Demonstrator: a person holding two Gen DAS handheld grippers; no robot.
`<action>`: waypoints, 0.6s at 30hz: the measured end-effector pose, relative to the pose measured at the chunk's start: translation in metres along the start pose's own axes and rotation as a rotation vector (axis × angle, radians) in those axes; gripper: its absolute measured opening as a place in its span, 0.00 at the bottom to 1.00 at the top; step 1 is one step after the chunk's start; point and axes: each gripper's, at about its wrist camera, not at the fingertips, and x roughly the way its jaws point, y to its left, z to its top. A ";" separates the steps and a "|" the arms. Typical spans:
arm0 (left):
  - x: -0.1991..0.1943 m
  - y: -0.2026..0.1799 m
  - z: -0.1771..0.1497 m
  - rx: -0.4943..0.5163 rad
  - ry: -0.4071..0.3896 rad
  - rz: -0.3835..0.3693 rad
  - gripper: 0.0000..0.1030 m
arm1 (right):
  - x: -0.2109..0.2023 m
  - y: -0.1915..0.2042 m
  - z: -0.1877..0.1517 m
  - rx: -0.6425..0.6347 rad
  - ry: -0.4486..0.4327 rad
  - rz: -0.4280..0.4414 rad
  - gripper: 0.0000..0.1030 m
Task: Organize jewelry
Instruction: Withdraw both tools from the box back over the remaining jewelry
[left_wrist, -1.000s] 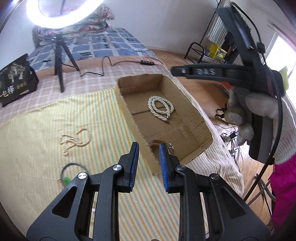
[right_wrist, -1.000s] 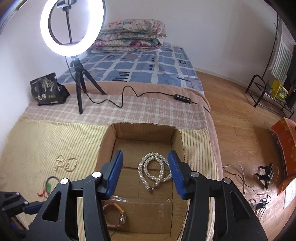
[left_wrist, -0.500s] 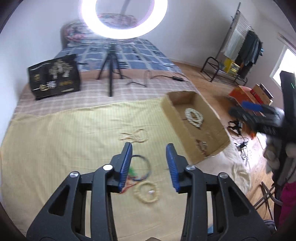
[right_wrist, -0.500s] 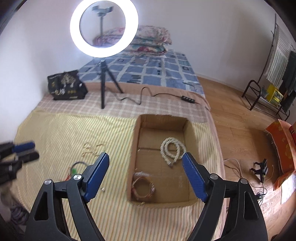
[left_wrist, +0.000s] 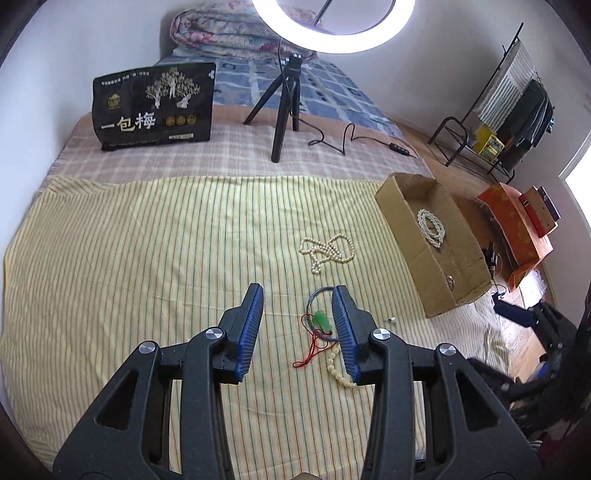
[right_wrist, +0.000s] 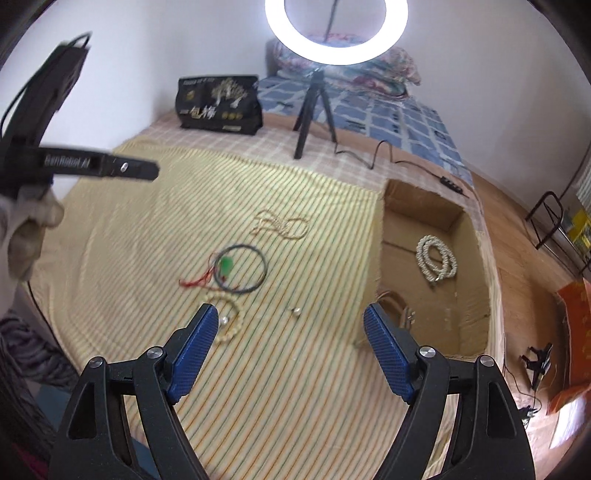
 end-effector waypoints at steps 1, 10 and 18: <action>0.003 0.001 -0.001 0.001 0.010 -0.006 0.38 | 0.006 0.003 -0.002 -0.002 0.017 0.016 0.79; 0.035 0.005 0.001 0.000 0.081 -0.025 0.38 | 0.050 -0.009 -0.020 0.172 0.128 0.164 0.69; 0.070 -0.002 0.007 0.004 0.161 -0.060 0.38 | 0.069 -0.010 -0.022 0.219 0.179 0.242 0.41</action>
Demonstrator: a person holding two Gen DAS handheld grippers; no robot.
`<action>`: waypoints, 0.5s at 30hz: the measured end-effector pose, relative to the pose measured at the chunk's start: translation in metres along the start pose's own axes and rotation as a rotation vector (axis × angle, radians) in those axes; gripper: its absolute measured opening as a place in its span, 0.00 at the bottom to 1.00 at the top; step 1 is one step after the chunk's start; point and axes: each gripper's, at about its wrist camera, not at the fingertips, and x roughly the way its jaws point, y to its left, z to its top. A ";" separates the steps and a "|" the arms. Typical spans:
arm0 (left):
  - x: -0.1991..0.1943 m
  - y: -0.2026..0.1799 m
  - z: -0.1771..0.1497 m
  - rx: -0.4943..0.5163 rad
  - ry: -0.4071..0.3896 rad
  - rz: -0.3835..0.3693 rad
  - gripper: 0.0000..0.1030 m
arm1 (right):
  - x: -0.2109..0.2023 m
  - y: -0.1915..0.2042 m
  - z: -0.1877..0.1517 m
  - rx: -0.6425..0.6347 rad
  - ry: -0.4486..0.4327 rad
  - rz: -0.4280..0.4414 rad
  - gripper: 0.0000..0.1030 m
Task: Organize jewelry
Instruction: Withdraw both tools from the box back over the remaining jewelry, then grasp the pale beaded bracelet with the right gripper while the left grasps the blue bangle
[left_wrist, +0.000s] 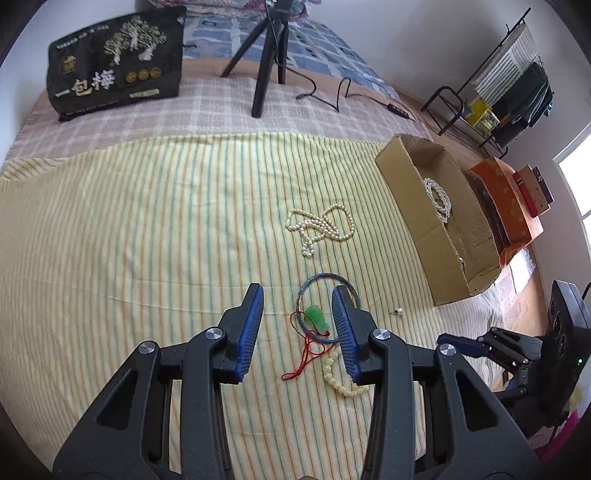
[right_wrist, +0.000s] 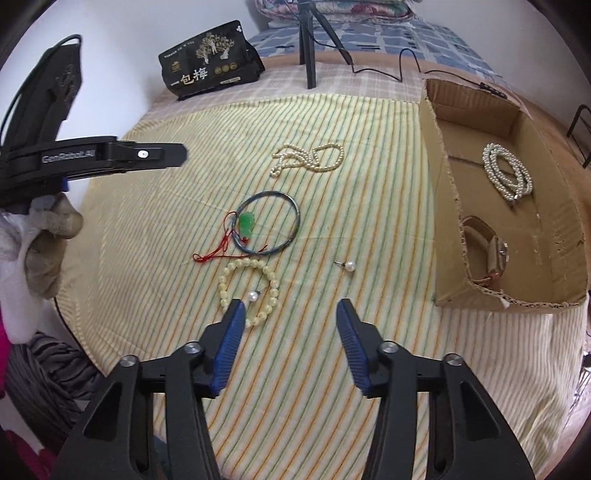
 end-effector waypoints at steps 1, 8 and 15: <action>0.005 -0.001 0.001 0.000 0.009 0.002 0.38 | 0.003 0.000 0.001 0.008 0.008 0.019 0.40; 0.034 -0.007 -0.001 0.042 0.079 0.012 0.37 | 0.023 0.006 -0.001 0.004 0.074 0.059 0.29; 0.045 -0.007 -0.007 0.057 0.112 0.005 0.33 | 0.031 0.009 -0.002 -0.012 0.095 0.058 0.26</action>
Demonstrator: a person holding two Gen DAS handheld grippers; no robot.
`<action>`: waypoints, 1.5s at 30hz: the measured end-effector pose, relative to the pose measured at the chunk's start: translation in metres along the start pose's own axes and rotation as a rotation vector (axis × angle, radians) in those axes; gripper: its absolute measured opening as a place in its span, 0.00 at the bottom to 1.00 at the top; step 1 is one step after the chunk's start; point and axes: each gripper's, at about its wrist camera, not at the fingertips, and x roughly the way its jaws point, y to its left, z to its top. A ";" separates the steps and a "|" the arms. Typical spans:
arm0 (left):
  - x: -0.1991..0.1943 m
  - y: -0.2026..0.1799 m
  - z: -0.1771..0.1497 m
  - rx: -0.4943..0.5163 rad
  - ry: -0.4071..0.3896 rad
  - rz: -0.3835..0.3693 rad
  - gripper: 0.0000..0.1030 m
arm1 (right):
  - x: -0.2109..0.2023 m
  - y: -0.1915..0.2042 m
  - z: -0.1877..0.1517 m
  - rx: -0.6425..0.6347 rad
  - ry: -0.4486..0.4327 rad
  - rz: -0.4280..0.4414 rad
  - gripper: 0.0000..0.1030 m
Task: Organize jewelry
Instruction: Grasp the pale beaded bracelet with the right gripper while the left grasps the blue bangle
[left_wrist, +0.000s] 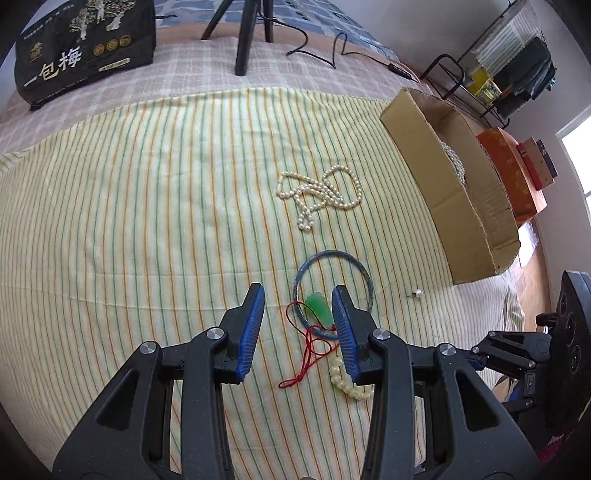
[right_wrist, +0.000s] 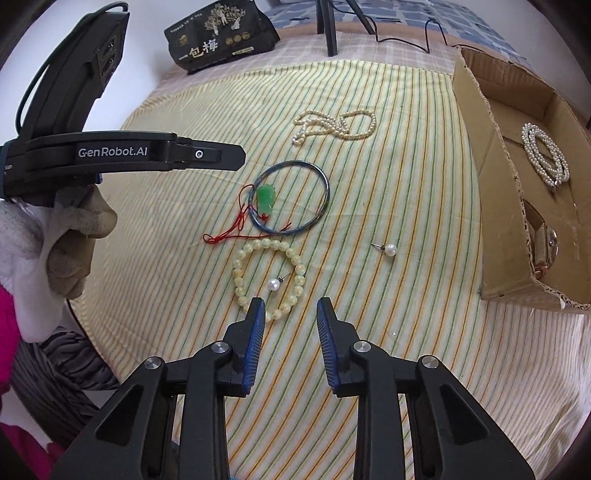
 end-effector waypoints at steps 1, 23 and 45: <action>0.002 -0.003 -0.001 0.016 0.006 0.002 0.30 | 0.002 0.000 0.000 -0.003 0.005 -0.001 0.26; 0.049 -0.020 0.013 0.116 0.060 0.063 0.28 | 0.011 -0.010 0.005 0.045 0.019 0.027 0.23; 0.063 -0.035 0.010 0.212 0.001 0.143 0.04 | 0.055 0.022 0.019 -0.094 0.073 -0.139 0.16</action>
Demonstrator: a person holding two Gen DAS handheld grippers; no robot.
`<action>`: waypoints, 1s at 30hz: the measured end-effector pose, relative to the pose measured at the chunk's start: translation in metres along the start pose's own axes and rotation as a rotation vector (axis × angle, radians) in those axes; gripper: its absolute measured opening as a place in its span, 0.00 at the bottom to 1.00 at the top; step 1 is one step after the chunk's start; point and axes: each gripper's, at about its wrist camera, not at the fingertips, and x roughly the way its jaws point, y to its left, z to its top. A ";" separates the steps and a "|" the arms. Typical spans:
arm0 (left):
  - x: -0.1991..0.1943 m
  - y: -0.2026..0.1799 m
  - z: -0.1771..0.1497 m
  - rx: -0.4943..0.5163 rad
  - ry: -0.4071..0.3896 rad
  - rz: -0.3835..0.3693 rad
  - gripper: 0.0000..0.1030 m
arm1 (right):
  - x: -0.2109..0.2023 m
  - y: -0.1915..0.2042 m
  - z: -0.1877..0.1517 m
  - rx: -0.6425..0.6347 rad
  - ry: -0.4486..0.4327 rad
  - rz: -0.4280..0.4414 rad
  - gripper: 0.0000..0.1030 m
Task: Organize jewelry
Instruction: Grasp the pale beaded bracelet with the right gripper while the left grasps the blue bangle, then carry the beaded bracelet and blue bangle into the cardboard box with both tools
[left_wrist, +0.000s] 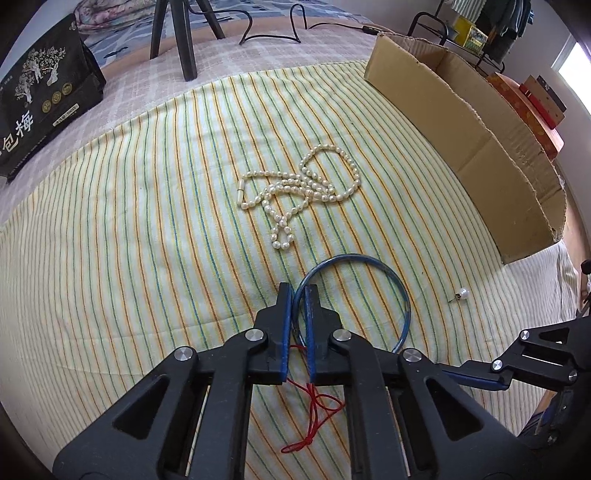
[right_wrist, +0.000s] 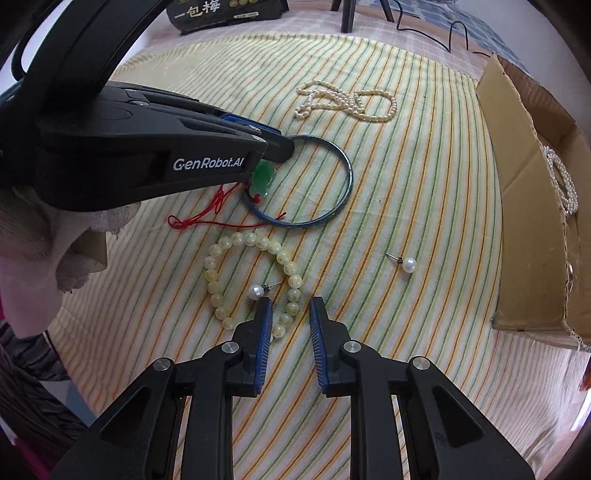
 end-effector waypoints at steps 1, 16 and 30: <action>-0.001 0.000 0.000 -0.003 -0.001 -0.001 0.04 | 0.001 0.002 0.002 -0.001 -0.003 -0.003 0.13; -0.023 0.022 -0.003 -0.117 -0.015 -0.098 0.02 | -0.046 -0.005 0.000 0.008 -0.125 0.040 0.06; -0.082 0.017 0.002 -0.144 -0.114 -0.230 0.01 | -0.090 -0.009 -0.012 0.005 -0.227 0.052 0.06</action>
